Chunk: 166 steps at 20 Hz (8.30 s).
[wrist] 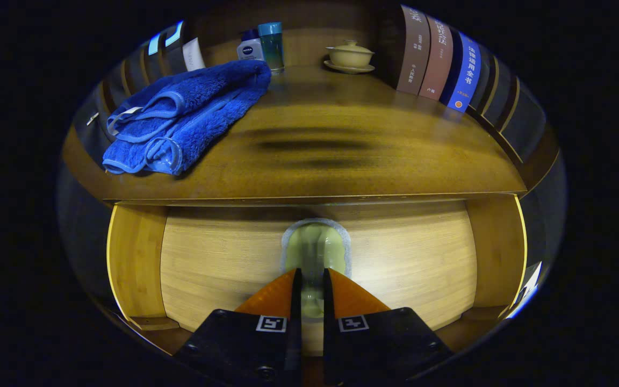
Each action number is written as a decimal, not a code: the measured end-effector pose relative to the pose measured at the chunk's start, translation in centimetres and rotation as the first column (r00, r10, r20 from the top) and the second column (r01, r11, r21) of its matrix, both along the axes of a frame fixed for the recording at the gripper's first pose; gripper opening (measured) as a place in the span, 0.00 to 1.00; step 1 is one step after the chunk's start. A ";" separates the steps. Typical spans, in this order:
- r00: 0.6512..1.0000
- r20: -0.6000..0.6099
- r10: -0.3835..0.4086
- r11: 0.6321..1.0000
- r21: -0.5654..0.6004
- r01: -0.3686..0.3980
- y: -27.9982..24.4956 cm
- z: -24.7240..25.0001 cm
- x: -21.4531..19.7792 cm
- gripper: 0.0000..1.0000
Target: Pull open the drawer, take out the items inside it, and place them on the countertop above the cabinet.
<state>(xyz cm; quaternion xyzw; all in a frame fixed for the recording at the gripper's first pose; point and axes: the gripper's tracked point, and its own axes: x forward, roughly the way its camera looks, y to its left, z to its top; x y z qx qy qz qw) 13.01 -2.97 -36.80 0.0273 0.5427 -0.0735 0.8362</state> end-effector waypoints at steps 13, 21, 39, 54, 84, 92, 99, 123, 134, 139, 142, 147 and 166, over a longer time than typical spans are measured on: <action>0.994 0.110 0.030 0.999 0.041 -0.035 1.1 2.7 -2.4 0.20; 0.927 0.372 0.045 0.996 0.058 -0.071 2.5 14.2 -3.2 0.20; 0.956 0.292 -0.019 0.999 0.037 0.009 -2.2 12.7 16.7 0.23; 0.837 0.547 -0.030 0.998 0.057 -0.001 -0.4 19.9 7.7 0.99; 0.681 0.732 -0.025 0.999 0.005 0.032 1.2 5.9 -18.0 0.99; 0.671 0.741 -0.020 1.000 0.004 0.026 1.3 5.6 -16.1 0.99; 0.690 0.723 -0.031 1.000 0.021 0.023 0.8 5.5 -11.8 0.99; 0.701 0.713 -0.017 1.000 -0.004 0.029 -1.0 4.1 3.1 0.99; 0.682 0.731 -0.020 0.999 -0.003 0.032 -0.9 6.0 2.2 0.99; 0.647 0.763 -0.006 1.000 -0.012 0.023 -0.2 10.6 -0.7 0.99; 0.605 0.794 0.047 0.998 -0.059 -0.001 0.7 16.0 -2.8 0.99; 0.510 0.857 0.071 0.997 -0.080 -0.004 1.4 26.4 -5.7 0.99; 0.430 0.890 0.148 0.989 -0.135 -0.061 4.9 40.6 -12.2 0.99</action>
